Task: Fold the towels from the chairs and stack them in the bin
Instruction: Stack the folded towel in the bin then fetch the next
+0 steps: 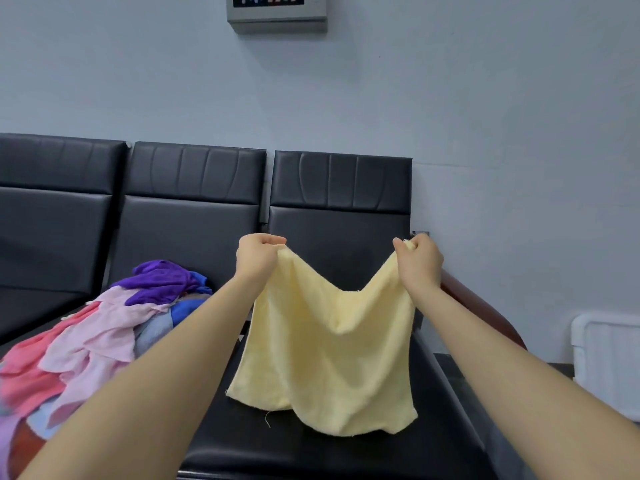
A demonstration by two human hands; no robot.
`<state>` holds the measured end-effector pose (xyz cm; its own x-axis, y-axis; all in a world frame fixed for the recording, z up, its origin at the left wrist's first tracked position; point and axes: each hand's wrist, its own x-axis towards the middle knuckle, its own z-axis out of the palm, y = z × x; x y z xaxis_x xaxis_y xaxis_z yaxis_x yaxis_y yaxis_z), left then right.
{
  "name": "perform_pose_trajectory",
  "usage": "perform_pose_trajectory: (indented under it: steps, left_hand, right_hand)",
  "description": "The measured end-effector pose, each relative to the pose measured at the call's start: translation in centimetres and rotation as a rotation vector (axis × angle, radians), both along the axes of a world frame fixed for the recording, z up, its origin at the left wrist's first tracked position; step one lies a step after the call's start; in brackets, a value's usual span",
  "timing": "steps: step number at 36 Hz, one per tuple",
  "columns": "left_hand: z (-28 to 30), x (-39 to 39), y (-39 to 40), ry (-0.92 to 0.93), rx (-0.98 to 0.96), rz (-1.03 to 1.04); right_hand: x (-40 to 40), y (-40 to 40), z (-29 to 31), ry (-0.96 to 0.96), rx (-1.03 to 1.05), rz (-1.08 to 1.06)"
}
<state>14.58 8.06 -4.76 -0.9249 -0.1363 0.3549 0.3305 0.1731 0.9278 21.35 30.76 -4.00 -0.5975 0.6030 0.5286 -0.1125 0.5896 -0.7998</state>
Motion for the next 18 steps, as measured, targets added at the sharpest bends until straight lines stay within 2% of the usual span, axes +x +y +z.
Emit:
perform_pose_trajectory:
  steps: [4,7,8,10,14,18]
  left_hand:
    - [-0.4,-0.2,0.2,0.050,-0.168,0.026]
    - [-0.7,-0.4,0.5,0.144,-0.390,0.198]
    - [-0.7,-0.4,0.6,0.173,-0.398,0.251]
    - [-0.4,-0.4,0.7,0.180,-0.293,0.308]
    - [0.2,-0.8,0.3,0.075,0.027,0.278]
    - [1.0,-0.5,0.2,0.034,0.166,0.255]
  right_hand:
    - [-0.4,0.0,-0.4,-0.001,-0.040,0.010]
    - [-0.6,0.0,-0.5,0.016,-0.085,0.019]
    - [-0.7,0.0,-0.5,0.028,-0.105,0.024]
    - [-0.8,0.1,-0.5,0.063,-0.149,0.037]
    - [-1.0,0.3,-0.2,0.104,-0.199,0.014]
    - [-1.0,0.6,0.8,0.124,-0.216,-0.037]
